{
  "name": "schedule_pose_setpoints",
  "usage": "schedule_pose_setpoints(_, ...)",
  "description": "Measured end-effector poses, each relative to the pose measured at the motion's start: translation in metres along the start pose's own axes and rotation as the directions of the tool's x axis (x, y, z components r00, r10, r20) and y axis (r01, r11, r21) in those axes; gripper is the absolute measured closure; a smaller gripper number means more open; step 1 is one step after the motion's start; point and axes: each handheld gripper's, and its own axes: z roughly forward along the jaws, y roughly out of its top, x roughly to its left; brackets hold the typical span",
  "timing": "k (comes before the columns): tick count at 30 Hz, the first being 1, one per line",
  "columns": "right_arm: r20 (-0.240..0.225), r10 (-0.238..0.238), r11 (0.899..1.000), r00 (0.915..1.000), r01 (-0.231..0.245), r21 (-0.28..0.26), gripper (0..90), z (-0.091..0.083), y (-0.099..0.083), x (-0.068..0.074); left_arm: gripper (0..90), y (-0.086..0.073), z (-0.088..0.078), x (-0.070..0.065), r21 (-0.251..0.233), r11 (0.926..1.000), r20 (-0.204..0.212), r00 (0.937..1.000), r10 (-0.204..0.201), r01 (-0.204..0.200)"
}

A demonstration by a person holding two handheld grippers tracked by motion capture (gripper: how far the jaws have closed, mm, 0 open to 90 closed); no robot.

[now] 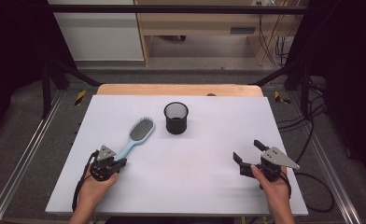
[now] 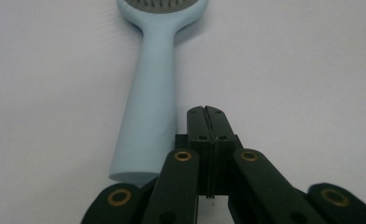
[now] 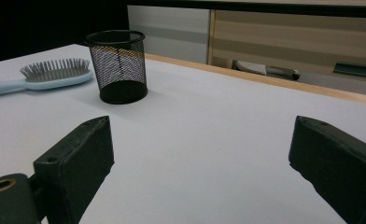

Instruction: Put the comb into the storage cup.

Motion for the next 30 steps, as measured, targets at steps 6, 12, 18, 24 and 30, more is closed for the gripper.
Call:
schedule_pose_setpoints(6, 0.0, 0.017, 1.0, 0.9999, -0.017, -0.004, 6.5, 0.0, -0.001, -0.003, 90.0, -0.001, -0.001, 0.011, 0.006, 1.0, -0.033, 0.9994, 0.007, -0.007)
schedule_pose_setpoints(12, -0.01, 0.029, 0.999, 0.9995, -0.029, -0.017, 6.2, -0.001, 0.0, -0.002, 90.0, 0.0, -0.005, 0.015, -0.012, 0.9999, -0.024, 0.9997, -0.001, 0.0)
schedule_pose_setpoints(18, -0.002, 0.018, 1.0, 0.9998, -0.018, 0.014, 6.1, 0.001, -0.002, -0.001, 90.0, 0.001, -0.005, 0.015, -0.02, 0.9998, -0.007, 1.0, -0.003, 0.003)
schedule_pose_setpoints(24, 0.01, 0.002, 1.0, 0.9999, -0.003, 0.027, 8.1, 0.002, -0.002, 0.0, 90.0, 0.004, -0.008, 0.011, -0.062, 0.998, 0.008, 0.9999, 0.012, -0.011)
schedule_pose_setpoints(30, 0.012, -0.001, 0.999, 0.9999, 0.0, 0.043, 6.5, 0.002, -0.002, 0.003, 90.0, 0.009, -0.013, 0.013, -0.127, 0.9919, 0.019, 0.9998, 0.005, -0.003)
